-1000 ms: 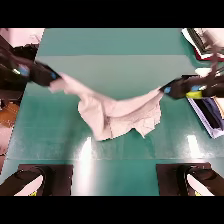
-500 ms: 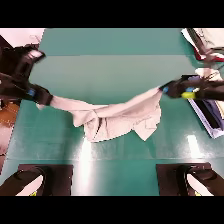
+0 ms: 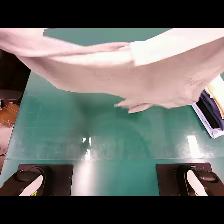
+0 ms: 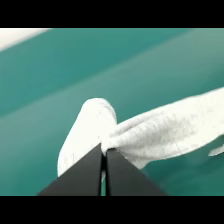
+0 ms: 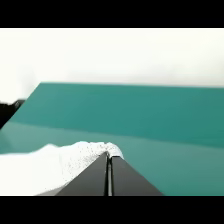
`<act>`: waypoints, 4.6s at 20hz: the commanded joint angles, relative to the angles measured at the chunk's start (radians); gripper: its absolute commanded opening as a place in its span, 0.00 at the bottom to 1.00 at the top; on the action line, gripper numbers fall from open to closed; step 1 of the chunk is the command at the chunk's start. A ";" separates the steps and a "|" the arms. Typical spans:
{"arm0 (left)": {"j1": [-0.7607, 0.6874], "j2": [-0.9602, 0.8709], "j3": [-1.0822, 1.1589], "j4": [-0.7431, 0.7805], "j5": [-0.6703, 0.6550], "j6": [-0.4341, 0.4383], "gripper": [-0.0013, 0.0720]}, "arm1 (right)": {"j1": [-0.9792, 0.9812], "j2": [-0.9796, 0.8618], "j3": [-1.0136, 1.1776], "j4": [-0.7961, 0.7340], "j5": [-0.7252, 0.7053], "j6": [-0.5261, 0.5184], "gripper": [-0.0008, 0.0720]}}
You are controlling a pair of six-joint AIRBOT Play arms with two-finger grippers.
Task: Fold the shirts.
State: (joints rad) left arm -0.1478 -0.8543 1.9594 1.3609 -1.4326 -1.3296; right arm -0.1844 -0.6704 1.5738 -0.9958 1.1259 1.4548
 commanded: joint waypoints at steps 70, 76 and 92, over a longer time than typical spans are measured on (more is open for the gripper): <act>0.291 -0.100 -1.252 -0.238 0.169 -0.032 0.05 | -0.111 -0.524 -0.530 0.049 0.349 -0.129 0.43; 0.291 -0.100 -1.125 -0.243 0.215 -0.032 0.05 | -0.343 -0.478 -0.816 -0.018 0.292 -0.167 0.50; 0.291 -0.100 -1.101 -0.248 0.183 -0.032 0.05 | -0.197 -0.507 -0.941 0.089 0.098 -0.246 0.03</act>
State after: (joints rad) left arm 0.1425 -0.9550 0.8413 1.1168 -1.2491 -1.3621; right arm -0.3832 -1.2327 0.6315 -0.9195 1.2320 1.2140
